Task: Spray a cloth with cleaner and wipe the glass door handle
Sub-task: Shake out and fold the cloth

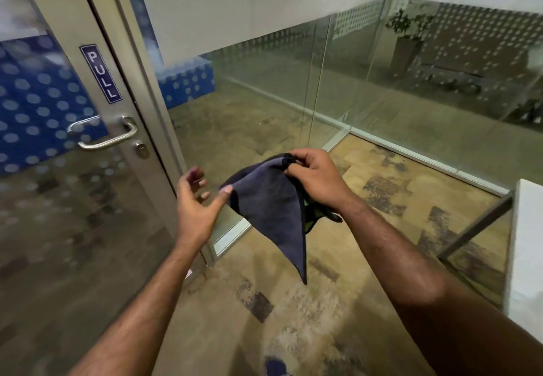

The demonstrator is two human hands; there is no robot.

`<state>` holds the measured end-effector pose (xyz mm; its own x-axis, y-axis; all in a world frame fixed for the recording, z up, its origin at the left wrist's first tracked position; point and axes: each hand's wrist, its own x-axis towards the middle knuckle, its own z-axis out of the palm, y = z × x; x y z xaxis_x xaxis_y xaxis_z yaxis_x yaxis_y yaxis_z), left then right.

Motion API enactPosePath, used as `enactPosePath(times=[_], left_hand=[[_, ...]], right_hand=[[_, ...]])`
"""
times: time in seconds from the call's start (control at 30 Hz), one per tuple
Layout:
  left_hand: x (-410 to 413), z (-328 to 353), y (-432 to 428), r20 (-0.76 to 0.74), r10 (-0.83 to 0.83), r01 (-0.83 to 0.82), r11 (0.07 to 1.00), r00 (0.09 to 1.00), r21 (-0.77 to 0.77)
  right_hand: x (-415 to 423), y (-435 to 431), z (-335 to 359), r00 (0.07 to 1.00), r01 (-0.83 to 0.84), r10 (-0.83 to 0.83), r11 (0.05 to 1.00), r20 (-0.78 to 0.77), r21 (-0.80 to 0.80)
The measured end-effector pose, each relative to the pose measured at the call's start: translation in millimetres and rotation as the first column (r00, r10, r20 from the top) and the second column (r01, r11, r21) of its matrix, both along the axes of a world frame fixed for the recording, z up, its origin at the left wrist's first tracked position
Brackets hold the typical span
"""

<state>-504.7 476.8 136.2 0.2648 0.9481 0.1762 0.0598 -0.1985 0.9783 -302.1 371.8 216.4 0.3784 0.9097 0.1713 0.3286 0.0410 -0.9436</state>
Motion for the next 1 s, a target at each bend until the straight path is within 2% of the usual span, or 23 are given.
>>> enactPosePath(times=[0.07,0.13,0.17,0.27,0.33,0.47,0.53,0.6,0.67,0.73,0.83,0.93,1.0], left_hand=[[-14.3,-12.9,-2.1,-0.096,-0.198,0.180,0.969,0.976,-0.170],[-15.3,-18.5,-14.1,-0.094,-0.425,0.400,0.893,0.900,-0.206],[-11.5,-19.3,-21.7,-0.073,-0.449,0.430,0.883,0.891,-0.188],[5.1,-12.5,-41.8,0.043,-0.388,0.391,0.916,0.921,-0.087],[11.8,-1.8,-50.6,0.092,-0.378,0.385,0.920,0.921,-0.080],[33.1,18.5,-66.3,0.126,-0.397,0.406,0.912,0.909,-0.052],[48.8,26.1,-74.5,0.174,-0.384,0.395,0.918,0.907,-0.037],[65.4,28.9,-83.0,0.195,-0.369,0.383,0.923,0.909,-0.043],[80.4,26.9,-92.9,0.182,-0.340,0.356,0.932,0.923,-0.065],[92.3,21.9,-101.5,0.156,-0.310,0.328,0.939,0.938,-0.101],[109.2,12.5,-110.3,0.094,-0.255,0.265,0.956,0.963,-0.127],[125.1,5.8,-117.5,-0.035,-0.159,0.154,0.981,0.987,-0.115],[139.1,2.1,-125.5,-0.110,-0.081,0.065,0.988,0.991,-0.142]], right_hand=[[2.0,-13.8,6.8,0.997,-0.044,0.046,0.998,-0.069,0.034],[8.0,-28.0,11.3,0.981,-0.059,0.071,0.996,-0.179,0.071],[12.4,-35.2,12.1,0.971,-0.057,0.075,0.995,-0.229,0.086],[29.0,-56.8,8.7,0.943,-0.003,0.030,0.997,-0.331,0.082],[40.4,-68.8,3.4,0.927,0.038,-0.010,0.997,-0.376,0.067],[63.9,-84.1,-4.3,0.947,0.116,-0.095,0.992,-0.307,0.051],[73.4,-93.1,-9.8,0.923,0.134,-0.101,0.989,-0.372,0.063],[78.0,-108.0,-23.1,0.891,0.097,-0.093,0.995,-0.445,-0.015],[80.1,-124.6,-42.8,0.907,0.026,-0.088,0.988,-0.412,-0.152],[83.1,-135.9,-62.5,0.908,-0.002,-0.080,0.981,-0.411,-0.193],[96.5,-151.1,-76.7,0.849,0.127,-0.175,0.984,-0.499,-0.128],[117.8,-166.2,-86.1,0.772,0.236,-0.195,0.972,-0.605,-0.012],[130.8,-176.3,-87.2,0.769,0.269,-0.188,0.962,-0.611,0.043]])
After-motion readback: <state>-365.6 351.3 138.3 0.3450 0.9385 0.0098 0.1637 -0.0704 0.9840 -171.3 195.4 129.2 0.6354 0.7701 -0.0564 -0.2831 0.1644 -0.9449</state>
